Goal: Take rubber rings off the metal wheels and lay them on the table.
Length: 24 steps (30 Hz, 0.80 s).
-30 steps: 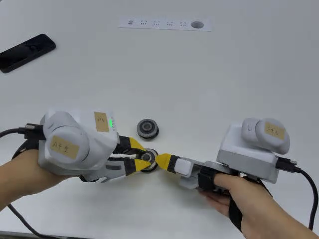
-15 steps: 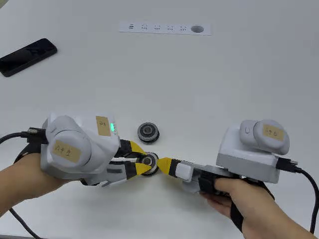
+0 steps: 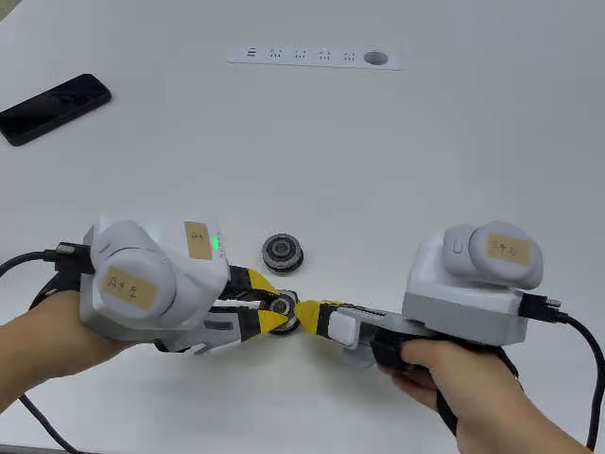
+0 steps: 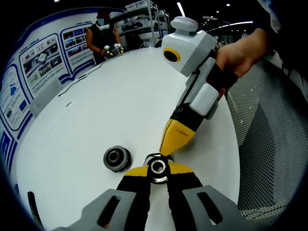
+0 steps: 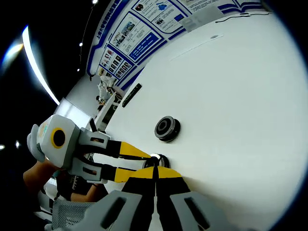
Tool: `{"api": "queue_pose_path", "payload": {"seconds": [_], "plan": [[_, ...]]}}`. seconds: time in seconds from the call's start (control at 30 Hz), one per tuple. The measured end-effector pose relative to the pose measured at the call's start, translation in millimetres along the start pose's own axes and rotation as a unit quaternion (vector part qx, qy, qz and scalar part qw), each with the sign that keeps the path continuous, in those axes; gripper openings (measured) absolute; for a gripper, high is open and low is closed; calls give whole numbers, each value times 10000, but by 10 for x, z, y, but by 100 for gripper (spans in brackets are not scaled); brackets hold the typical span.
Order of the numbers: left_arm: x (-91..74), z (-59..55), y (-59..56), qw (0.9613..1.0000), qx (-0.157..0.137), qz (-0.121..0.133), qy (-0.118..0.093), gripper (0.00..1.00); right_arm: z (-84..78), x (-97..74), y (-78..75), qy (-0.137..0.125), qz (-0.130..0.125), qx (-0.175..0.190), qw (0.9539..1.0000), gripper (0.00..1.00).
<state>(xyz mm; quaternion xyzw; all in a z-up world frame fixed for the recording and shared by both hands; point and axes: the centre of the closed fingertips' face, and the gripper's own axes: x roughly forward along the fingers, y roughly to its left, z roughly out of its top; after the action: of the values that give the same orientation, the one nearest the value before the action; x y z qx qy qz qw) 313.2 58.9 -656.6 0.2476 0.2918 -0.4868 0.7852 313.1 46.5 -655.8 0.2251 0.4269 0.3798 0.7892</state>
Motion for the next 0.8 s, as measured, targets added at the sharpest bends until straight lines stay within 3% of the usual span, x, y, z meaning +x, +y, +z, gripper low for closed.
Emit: {"api": "queue_pose_path", "payload": {"seconds": [0.3, 0.8], "plan": [[1, 3, -2, 10000, -37, 18, -15, 12, 2, 8, 20, 110, -75, -470, 9988, 0], [1, -1, -5, 10000, -24, 28, -16, 12, -35, 35, 60, 224, -132, -621, 9977, 0]]}}
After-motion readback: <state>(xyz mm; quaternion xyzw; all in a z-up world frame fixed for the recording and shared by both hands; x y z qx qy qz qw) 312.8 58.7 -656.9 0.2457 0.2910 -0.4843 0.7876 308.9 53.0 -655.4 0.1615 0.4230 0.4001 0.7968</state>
